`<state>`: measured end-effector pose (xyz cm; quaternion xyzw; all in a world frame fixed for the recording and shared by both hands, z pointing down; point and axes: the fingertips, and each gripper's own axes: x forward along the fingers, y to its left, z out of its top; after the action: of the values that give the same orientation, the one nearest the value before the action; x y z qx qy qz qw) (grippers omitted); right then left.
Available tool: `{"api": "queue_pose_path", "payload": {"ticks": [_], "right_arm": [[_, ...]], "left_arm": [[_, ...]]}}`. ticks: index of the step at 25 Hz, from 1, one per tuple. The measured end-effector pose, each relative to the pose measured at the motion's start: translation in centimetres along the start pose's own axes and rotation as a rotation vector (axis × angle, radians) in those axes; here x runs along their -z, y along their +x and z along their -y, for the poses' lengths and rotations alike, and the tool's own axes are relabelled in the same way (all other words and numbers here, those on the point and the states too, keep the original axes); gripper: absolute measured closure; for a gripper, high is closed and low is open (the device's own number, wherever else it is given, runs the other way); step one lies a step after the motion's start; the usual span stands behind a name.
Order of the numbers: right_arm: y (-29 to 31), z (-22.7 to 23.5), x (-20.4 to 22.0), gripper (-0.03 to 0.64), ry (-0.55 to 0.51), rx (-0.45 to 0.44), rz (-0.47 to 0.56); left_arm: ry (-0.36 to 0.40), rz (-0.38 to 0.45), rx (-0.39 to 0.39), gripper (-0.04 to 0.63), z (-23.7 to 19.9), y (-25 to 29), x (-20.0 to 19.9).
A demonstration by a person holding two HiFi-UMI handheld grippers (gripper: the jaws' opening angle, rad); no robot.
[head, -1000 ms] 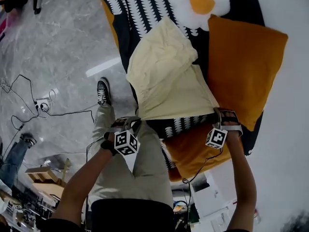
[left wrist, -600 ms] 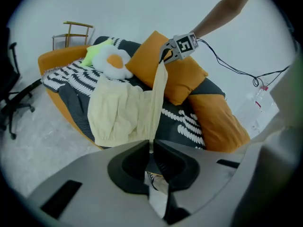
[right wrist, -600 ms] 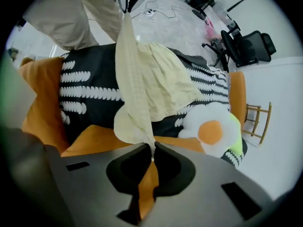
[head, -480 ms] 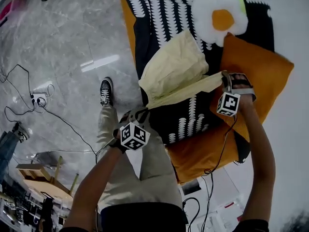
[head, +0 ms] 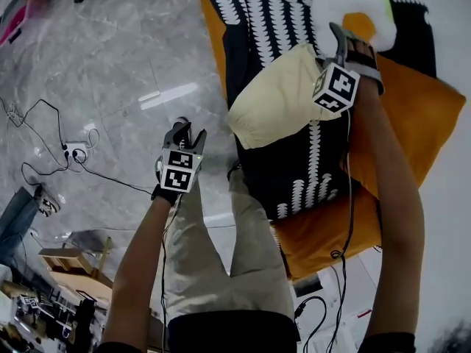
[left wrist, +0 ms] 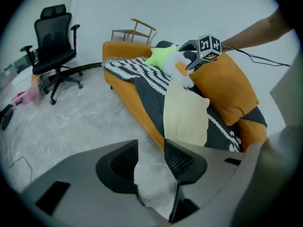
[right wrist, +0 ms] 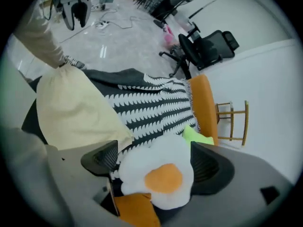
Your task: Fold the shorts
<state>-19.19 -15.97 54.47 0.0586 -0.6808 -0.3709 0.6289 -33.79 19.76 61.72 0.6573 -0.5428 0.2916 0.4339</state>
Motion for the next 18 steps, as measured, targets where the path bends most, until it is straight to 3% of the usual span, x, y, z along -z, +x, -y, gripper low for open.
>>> {"api": "queue_pose_path", "payload": {"ticks": [4,8,9,14,18], "right_arm": [[-5.4,-5.0,5.0,0.153,0.283,0.029,-0.014],[-12.9,-11.5,9.8,0.152,0.902,0.008,-0.110],[-15.1,-12.9,10.1,0.152,1.010,0.007,-0.129],[-20.2,-17.2,9.4,0.152,1.302,0.024,-0.148],[-20.9,-23.1,7.7,0.152,1.581,0.004,-0.157]], "left_arm": [[0.128,-0.017,0.051,0.410,1.1,-1.0,1.4],[0.298,-0.001,0.121,0.436,3.1,-3.9,-0.5],[0.353,0.001,0.145,0.436,3.5,-4.9,-1.3],[0.599,0.023,0.248,0.436,4.7,-6.4,-7.5],[0.742,-0.039,0.307,0.434,5.8,-4.0,-10.8]]}}
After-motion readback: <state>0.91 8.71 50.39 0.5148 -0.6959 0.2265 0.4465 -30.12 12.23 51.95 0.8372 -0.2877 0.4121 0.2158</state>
